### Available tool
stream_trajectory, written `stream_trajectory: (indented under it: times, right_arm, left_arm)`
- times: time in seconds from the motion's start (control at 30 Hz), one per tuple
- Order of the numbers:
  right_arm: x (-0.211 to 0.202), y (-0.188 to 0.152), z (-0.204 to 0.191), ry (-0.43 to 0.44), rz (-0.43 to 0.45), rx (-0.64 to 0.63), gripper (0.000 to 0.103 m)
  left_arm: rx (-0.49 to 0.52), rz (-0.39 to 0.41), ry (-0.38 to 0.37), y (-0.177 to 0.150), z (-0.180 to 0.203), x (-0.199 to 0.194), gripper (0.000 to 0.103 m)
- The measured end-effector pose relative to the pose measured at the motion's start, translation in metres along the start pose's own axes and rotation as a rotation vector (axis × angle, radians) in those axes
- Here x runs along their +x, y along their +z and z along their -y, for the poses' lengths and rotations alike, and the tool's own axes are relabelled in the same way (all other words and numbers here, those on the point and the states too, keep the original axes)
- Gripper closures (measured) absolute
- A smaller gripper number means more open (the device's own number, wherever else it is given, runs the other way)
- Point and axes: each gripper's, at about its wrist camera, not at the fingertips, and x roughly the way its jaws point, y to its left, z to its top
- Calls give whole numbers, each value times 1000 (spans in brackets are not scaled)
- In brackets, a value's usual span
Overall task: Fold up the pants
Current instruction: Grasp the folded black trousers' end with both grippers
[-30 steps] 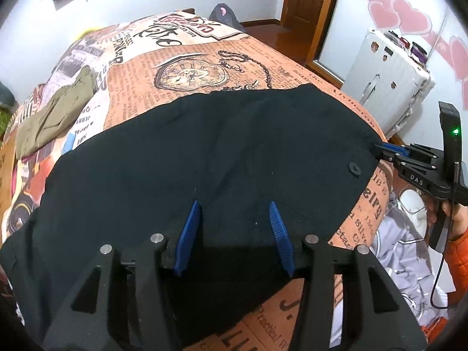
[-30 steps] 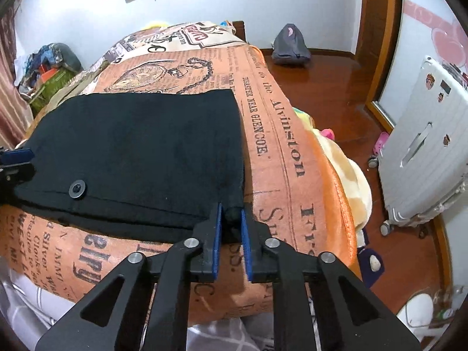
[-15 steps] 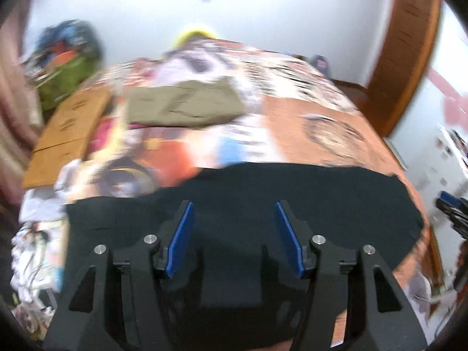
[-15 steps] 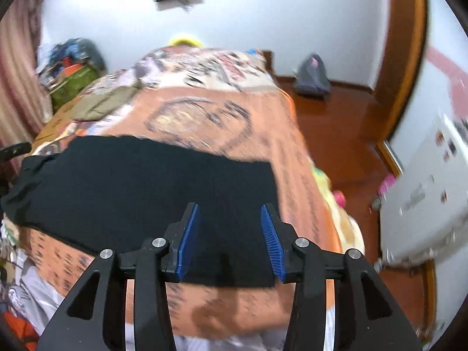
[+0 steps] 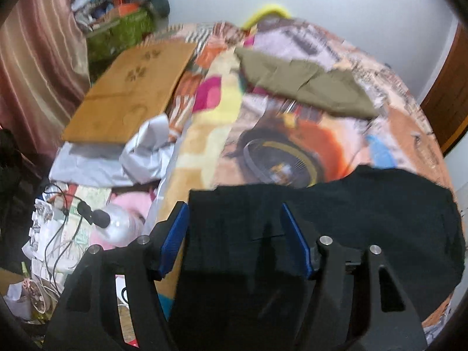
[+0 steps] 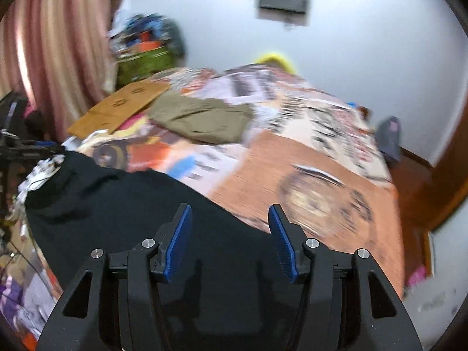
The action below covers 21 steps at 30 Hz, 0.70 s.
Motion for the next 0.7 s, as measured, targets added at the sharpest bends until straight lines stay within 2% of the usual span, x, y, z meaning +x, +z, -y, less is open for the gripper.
stream_trajectory:
  times: [0.13, 0.2, 0.3, 0.37, 0.47, 0.57, 0.63, 0.7]
  right_arm:
    - [45, 22, -38, 73, -56, -103, 52]
    - [74, 30, -55, 123, -114, -149, 51]
    - [107, 32, -72, 182, -192, -182, 51]
    - [127, 33, -79, 205, -242, -195, 51]
    - [151, 37, -84, 232, -290, -197, 51]
    - [167, 43, -86, 258, -342, -195, 52]
    - [173, 44, -86, 271, -375, -196, 61]
    - [181, 45, -87, 282, -400, -200, 74]
  left_arm:
    - [-2, -53, -41, -3, -12, 25, 39]
    - [1, -55, -67, -2, -12, 29, 36]
    - [38, -60, -130, 0, -8, 35, 36]
    - [63, -55, -142, 1, -4, 37, 37]
    - [82, -43, -156, 3, -1, 38, 50]
    - [86, -12, -154, 4, -3, 34, 70]
    - [77, -1, -156, 5, -5, 33, 76]
    - [76, 12, -154, 4, -6, 31, 79]
